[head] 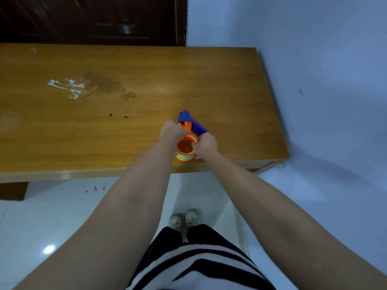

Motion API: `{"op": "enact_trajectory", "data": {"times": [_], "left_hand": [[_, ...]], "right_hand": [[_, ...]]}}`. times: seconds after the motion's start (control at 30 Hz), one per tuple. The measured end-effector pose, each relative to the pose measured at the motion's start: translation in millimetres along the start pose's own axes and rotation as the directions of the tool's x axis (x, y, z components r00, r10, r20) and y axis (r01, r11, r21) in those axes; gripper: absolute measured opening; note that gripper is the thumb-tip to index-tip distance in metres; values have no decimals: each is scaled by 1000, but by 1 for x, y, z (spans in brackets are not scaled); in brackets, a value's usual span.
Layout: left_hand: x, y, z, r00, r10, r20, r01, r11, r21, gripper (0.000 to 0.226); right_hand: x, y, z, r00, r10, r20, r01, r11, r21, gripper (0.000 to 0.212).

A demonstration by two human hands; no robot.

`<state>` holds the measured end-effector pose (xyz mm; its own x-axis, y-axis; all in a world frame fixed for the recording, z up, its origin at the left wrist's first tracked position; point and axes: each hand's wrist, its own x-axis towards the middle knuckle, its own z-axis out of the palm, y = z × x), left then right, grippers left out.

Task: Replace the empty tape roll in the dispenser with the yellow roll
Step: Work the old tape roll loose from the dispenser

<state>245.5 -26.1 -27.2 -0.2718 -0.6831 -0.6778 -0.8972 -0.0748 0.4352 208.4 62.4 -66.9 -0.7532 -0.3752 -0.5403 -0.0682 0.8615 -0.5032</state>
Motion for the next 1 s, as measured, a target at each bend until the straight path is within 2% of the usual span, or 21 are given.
{"op": "enact_trajectory", "data": {"times": [0.07, 0.2, 0.3, 0.43, 0.57, 0.67, 0.77, 1.0], "left_hand": [[-2, 0, 1, 999, 20, -29, -19, 1000, 6, 36], [1, -5, 8, 988, 125, -85, -116, 988, 102, 23], [-2, -8, 13, 969, 186, -161, -146, 961, 234, 32], [-5, -12, 20, 954, 241, -179, -163, 916, 366, 34], [-6, -13, 19, 923, 342, -175, -200, 817, 541, 35], [-4, -15, 20, 894, 414, -168, -215, 728, 651, 27], [-1, -18, 22, 875, 449, -178, -223, 704, 675, 18], [1, -17, 23, 870, 463, -171, -238, 697, 676, 17]], "right_hand": [[-1, -1, 1, 1000, -13, -23, 12, 1000, -15, 25], [-3, -3, 0, 998, -19, -54, 17, 999, -49, 26], [-3, -4, -5, 996, -35, -79, 28, 995, -96, 28], [-5, -7, -8, 994, -38, -101, 23, 988, -152, 25], [-5, -8, -7, 998, -38, -57, 28, 986, -163, 28], [-6, -10, -7, 998, -44, -49, 35, 986, -166, 30], [-6, -11, -7, 996, -47, -70, 35, 985, -168, 29], [-7, -13, -9, 995, -37, -97, 18, 980, -197, 32]]}}
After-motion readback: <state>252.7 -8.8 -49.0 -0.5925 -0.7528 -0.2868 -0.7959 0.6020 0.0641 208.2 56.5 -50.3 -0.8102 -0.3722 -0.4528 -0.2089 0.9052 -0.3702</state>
